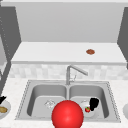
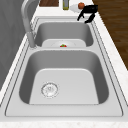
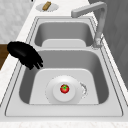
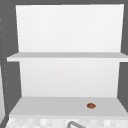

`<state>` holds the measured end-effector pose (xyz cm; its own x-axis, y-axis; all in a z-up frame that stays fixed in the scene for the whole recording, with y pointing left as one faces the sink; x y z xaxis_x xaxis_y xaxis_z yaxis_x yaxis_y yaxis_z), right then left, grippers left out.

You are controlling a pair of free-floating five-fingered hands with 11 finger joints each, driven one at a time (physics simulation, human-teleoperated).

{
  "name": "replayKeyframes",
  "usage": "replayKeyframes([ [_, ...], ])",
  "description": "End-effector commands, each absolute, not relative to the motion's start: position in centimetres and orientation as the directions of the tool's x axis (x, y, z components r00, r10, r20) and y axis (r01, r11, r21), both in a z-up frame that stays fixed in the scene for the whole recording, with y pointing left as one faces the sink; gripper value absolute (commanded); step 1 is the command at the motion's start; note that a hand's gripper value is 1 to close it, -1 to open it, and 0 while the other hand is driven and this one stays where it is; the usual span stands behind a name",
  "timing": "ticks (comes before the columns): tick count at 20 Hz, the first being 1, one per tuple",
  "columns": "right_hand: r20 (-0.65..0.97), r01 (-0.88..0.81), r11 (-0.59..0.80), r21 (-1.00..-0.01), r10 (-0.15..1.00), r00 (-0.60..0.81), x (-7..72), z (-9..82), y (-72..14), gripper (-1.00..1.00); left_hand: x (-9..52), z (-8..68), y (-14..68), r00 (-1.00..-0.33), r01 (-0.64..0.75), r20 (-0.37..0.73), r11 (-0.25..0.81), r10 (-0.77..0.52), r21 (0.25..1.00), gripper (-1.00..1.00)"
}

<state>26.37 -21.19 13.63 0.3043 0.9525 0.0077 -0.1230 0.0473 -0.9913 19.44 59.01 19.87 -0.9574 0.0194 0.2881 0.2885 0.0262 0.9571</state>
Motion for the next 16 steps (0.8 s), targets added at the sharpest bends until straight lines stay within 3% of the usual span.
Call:
replayKeyframes([
  [1, 0.008, -0.123, 0.047, -0.991, 0.953, 0.304, 26.4, 13.6, -21.2, 0.00, 19.8, 17.9, 61.1, -0.938, 0.343, 0.341, 0.015, 0.056, 0.939, -1.00],
  [6, 0.008, -0.123, 0.047, -0.991, 0.953, 0.304, 26.4, 13.6, -21.2, 0.00, 21.9, 15.2, 62.2, -0.953, 0.299, 0.296, 0.055, 0.058, 0.953, -1.00],
  [16, 0.008, -0.123, 0.047, -0.991, 0.953, 0.304, 26.4, 13.6, -21.2, 0.00, 26.4, 10.6, 62.7, -0.947, 0.320, 0.319, 0.034, 0.026, 0.947, -1.00],
])
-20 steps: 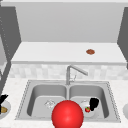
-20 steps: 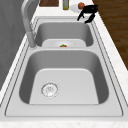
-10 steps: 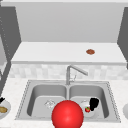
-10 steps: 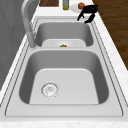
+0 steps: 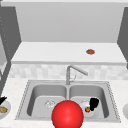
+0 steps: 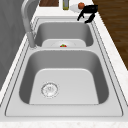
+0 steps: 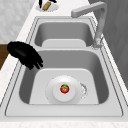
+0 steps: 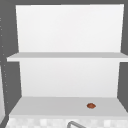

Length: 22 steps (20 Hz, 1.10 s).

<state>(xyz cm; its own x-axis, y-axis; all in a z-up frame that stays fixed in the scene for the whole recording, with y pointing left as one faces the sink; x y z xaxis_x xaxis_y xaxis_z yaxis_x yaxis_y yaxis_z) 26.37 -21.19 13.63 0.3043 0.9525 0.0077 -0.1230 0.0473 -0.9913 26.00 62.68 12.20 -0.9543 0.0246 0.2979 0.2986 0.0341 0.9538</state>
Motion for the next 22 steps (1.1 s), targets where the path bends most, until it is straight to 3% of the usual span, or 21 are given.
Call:
replayKeyframes([
  [1, 0.008, -0.123, 0.047, -0.991, 0.953, 0.304, 26.4, 13.6, -21.2, 0.00, 26.1, 10.0, 63.3, -0.946, 0.325, 0.324, 0.037, 0.030, 0.945, -1.00],
  [13, 0.008, -0.123, 0.047, -0.991, 0.953, 0.304, 26.4, 13.6, -21.2, 0.00, 25.7, 11.0, 65.8, -0.954, 0.299, 0.289, 0.174, 0.080, 0.938, -1.00],
  [18, 0.008, -0.123, 0.047, -0.991, 0.953, 0.304, 26.4, 13.6, -21.2, 0.00, 24.0, 13.6, 65.8, -0.956, 0.287, 0.271, 0.168, 0.111, 0.943, -1.00],
  [22, 0.008, -0.123, 0.047, -0.991, 0.953, 0.304, 26.4, 13.6, -21.2, 0.00, 23.4, 15.1, 65.9, -0.931, 0.363, 0.349, 0.169, 0.104, 0.916, -1.00],
])
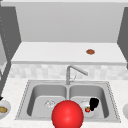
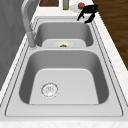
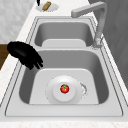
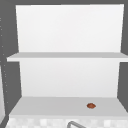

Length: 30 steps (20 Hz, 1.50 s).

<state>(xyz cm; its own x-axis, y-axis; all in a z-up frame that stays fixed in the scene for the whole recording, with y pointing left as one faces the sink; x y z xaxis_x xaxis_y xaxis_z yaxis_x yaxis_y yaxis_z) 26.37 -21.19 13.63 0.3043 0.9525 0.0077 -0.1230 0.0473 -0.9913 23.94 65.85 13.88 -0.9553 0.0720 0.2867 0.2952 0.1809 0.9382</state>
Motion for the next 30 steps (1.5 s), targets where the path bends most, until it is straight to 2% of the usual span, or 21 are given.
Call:
replayKeyframes([
  [1, 0.008, -0.123, 0.047, -0.991, 0.953, 0.304, 26.4, 13.6, -21.2, 0.00, 23.4, 15.3, 66.0, -0.926, 0.375, 0.362, 0.170, 0.103, 0.911, -1.00],
  [16, 0.008, -0.123, 0.047, -0.991, 0.953, 0.304, 26.4, 13.6, -21.2, 0.00, 25.1, 14.1, 65.1, -0.793, 0.609, 0.601, 0.120, 0.100, 0.784, -1.00],
  [21, 0.008, -0.123, 0.047, -0.991, 0.953, 0.304, 26.4, 13.6, -21.2, 0.00, 27.2, 11.7, 65.3, -0.764, 0.645, 0.632, 0.140, 0.129, 0.751, -1.00],
  [22, 0.008, -0.123, 0.047, -0.991, 0.953, 0.304, 26.4, 13.6, -21.2, 0.00, 27.6, 11.2, 65.5, -0.759, 0.651, 0.638, 0.140, 0.130, 0.746, 1.00],
  [25, 0.008, -0.123, 0.047, -0.991, 0.953, 0.304, 26.4, 13.6, -21.2, 0.00, 28.5, 10.0, 66.2, -0.757, 0.653, 0.638, 0.138, 0.144, 0.744, 1.00],
  [28, 0.008, -0.123, 0.047, -0.991, 0.953, 0.304, 26.4, 13.6, -21.2, 0.00, 28.3, 10.9, 66.2, -0.830, 0.554, 0.530, 0.142, 0.173, 0.820, 1.00],
  [30, 0.008, -0.123, 0.047, -0.991, 0.953, 0.304, 26.4, 13.6, -21.2, 0.00, 28.2, 11.1, 66.1, -0.840, 0.538, 0.511, 0.153, 0.185, 0.829, 1.00],
])
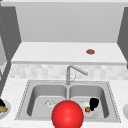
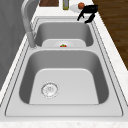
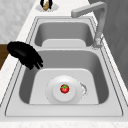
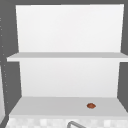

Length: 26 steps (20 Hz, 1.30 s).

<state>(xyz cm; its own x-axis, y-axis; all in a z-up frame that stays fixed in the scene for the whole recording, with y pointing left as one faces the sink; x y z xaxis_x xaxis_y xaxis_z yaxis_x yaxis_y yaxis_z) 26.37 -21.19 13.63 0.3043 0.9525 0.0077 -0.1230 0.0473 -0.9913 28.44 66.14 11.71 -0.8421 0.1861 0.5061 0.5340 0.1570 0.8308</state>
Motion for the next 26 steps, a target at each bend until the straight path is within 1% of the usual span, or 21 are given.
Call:
replayKeyframes([
  [1, 0.008, -0.123, 0.047, -0.991, 0.953, 0.304, 26.4, 13.6, -21.2, 0.00, 28.2, 11.1, 66.1, -0.839, 0.538, 0.511, 0.157, 0.186, 0.828, 1.00],
  [5, 0.008, -0.123, 0.047, -0.991, 0.953, 0.304, 26.4, 13.6, -21.2, 0.00, 28.6, 11.7, 66.1, -0.852, 0.521, 0.496, 0.189, 0.167, 0.832, 1.00],
  [8, 0.008, -0.123, 0.047, -0.991, 0.953, 0.304, 26.4, 13.6, -21.2, 0.00, 28.7, 13.3, 65.5, -0.852, 0.523, 0.508, 0.175, 0.124, 0.834, 1.00],
  [19, 0.008, -0.123, 0.047, -0.991, 0.953, 0.304, 26.4, 13.6, -21.2, 0.00, 28.4, 21.6, 62.8, -0.852, 0.523, 0.510, 0.179, 0.116, 0.833, 1.00],
  [26, 0.008, -0.123, 0.047, -0.991, 0.953, 0.304, 26.4, 13.6, -21.2, 0.00, 28.6, 25.8, 58.4, -0.855, 0.519, 0.509, 0.167, 0.103, 0.838, 1.00],
])
